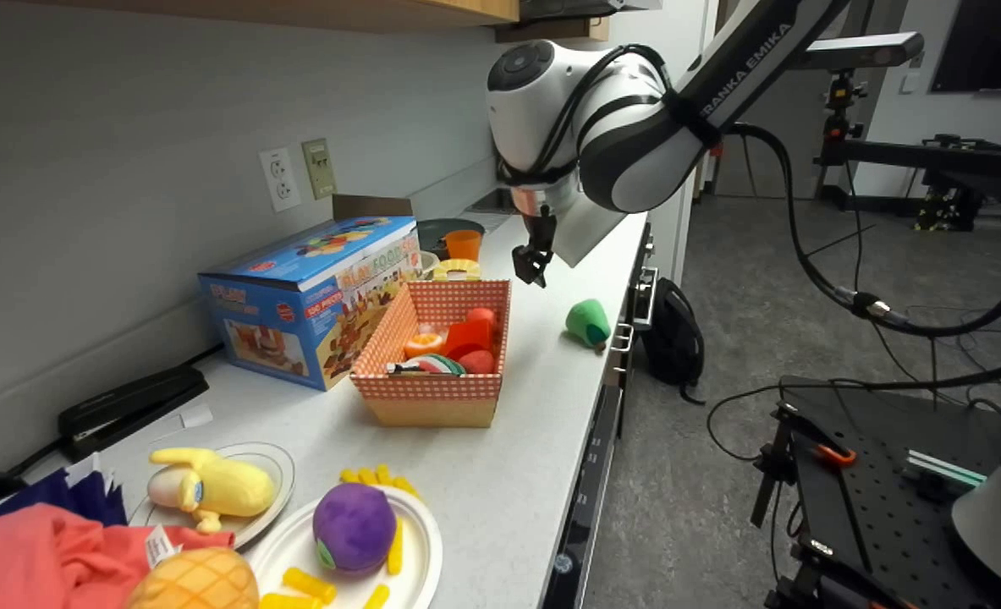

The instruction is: Remove the green object from the basket

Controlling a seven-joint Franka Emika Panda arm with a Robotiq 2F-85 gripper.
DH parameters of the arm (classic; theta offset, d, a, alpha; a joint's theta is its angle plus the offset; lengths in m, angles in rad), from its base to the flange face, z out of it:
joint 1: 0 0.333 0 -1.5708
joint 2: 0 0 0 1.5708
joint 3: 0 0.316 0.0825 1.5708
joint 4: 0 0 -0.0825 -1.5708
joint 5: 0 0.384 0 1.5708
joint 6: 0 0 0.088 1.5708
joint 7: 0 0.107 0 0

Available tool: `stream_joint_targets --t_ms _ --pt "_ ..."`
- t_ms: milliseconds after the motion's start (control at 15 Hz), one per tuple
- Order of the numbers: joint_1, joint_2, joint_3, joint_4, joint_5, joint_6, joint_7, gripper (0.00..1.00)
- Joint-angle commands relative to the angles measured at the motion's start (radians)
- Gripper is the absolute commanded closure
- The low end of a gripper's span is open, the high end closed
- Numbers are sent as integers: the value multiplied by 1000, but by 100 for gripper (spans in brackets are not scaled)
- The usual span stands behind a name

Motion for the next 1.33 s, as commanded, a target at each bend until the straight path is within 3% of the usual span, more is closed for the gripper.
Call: stream_joint_targets --t_ms 0,600,1267 --pt "-17 -63 25 8 2 -20 -1 0" --pt "-25 -145 62 -13 116 -43 -25 0" --pt "-25 -107 63 7 88 -32 -5 0"
